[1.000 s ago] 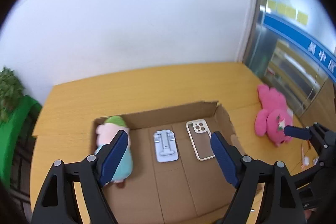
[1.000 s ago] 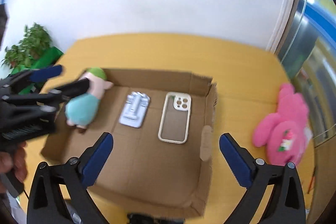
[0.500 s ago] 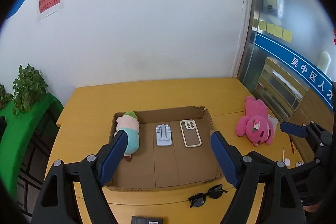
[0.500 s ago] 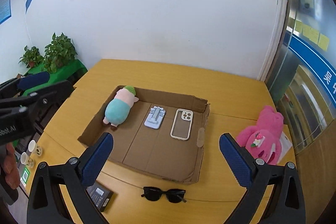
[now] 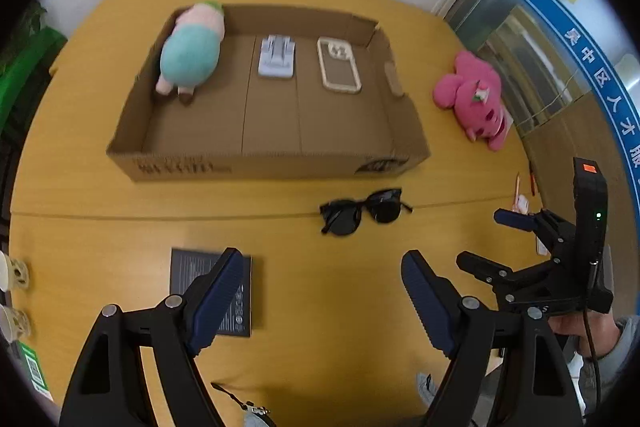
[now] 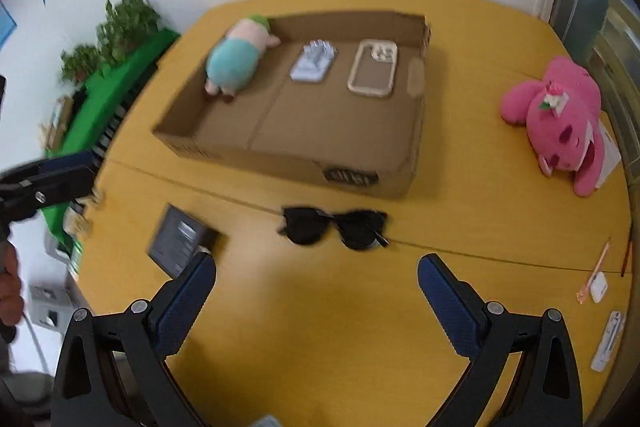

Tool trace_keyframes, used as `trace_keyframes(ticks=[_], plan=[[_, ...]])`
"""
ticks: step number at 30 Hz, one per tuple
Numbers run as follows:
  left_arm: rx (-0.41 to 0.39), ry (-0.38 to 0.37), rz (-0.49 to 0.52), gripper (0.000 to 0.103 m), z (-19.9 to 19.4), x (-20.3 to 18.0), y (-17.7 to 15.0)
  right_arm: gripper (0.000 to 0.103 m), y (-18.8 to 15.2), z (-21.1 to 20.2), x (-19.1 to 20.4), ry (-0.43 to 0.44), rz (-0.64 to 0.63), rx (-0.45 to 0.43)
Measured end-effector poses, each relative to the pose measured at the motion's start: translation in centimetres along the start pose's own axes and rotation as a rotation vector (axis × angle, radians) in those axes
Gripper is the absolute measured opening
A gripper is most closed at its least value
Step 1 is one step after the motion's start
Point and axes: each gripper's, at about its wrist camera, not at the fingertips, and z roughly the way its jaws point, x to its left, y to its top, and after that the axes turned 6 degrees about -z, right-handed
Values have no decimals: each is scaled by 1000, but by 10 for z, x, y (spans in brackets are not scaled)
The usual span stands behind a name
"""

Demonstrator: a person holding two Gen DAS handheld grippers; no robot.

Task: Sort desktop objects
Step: 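Move the left gripper toward the black sunglasses on the table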

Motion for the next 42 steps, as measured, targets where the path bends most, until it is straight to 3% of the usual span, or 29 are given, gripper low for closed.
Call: trace_keyframes(ticks=[5, 8, 11, 16, 20, 25, 29, 33, 35, 39, 42], plan=[[84, -8, -100, 81, 37, 28, -22, 103, -21, 45, 16, -70, -262, 40], [94, -21, -152, 81, 50, 37, -20, 103, -12, 64, 26, -55, -361, -5], [96, -15, -159, 81, 65, 38, -15, 103, -3, 81, 35, -42, -456, -68], [131, 5, -129, 81, 92, 33, -8, 101, 8, 116, 46, -43, -632, -61], [165, -1, -117, 81, 110, 31, -3, 101, 21, 140, 38, -13, -630, -15], [200, -11, -122, 81, 130, 32, 1, 101, 13, 166, 15, 70, -498, 117], [215, -29, -138, 81, 143, 32, 4, 101, -9, 152, 14, 143, -400, 105], [236, -63, -159, 81, 157, 30, 7, 101, -17, 134, 5, 107, -267, 31], [250, -98, -181, 81, 166, 29, 10, 101, -18, 138, 0, 92, -213, 41], [265, -169, -202, 79, 182, 22, 17, 98, -29, 155, 7, 61, -218, 80], [293, -200, -219, 79, 197, 20, 22, 90, -38, 153, 11, 15, -200, 45]])
